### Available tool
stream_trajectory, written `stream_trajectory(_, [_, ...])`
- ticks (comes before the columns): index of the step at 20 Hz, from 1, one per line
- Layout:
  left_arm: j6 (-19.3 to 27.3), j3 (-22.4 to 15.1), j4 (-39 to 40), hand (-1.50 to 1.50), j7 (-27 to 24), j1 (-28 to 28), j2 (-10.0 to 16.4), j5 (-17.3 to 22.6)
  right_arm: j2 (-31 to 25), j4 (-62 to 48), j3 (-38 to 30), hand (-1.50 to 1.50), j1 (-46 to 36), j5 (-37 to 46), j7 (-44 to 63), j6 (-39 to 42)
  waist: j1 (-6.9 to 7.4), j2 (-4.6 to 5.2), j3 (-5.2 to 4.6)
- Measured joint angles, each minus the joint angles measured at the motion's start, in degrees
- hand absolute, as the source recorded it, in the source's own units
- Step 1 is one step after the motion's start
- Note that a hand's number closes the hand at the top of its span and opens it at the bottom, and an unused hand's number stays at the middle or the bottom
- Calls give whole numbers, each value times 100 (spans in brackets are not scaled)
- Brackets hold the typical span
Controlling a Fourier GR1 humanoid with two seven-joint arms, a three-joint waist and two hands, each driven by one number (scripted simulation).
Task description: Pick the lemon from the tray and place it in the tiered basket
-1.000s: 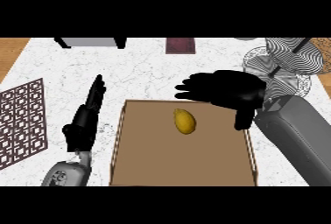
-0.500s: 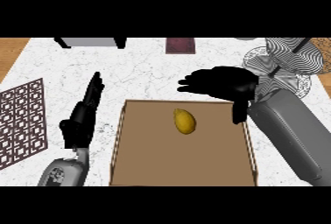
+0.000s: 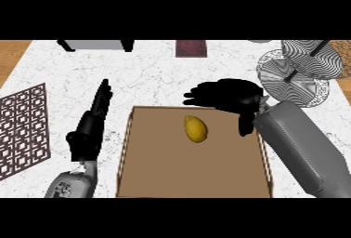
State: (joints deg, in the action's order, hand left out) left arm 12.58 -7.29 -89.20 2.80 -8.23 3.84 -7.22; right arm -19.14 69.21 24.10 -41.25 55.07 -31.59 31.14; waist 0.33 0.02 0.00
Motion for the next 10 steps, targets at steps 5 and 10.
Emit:
stream_trajectory(5, [-122, 125, 24, 0, -71, 11, 50, 46, 138, -25, -23, -150, -7, 98, 33, 96, -6, -1, 0])
stream_trajectory(10, [-74, 104, 164, 0, -129, -60, -70, -47, 283, -319, -11, -150, -78, 244, 10, 33, 0, 3, 0])
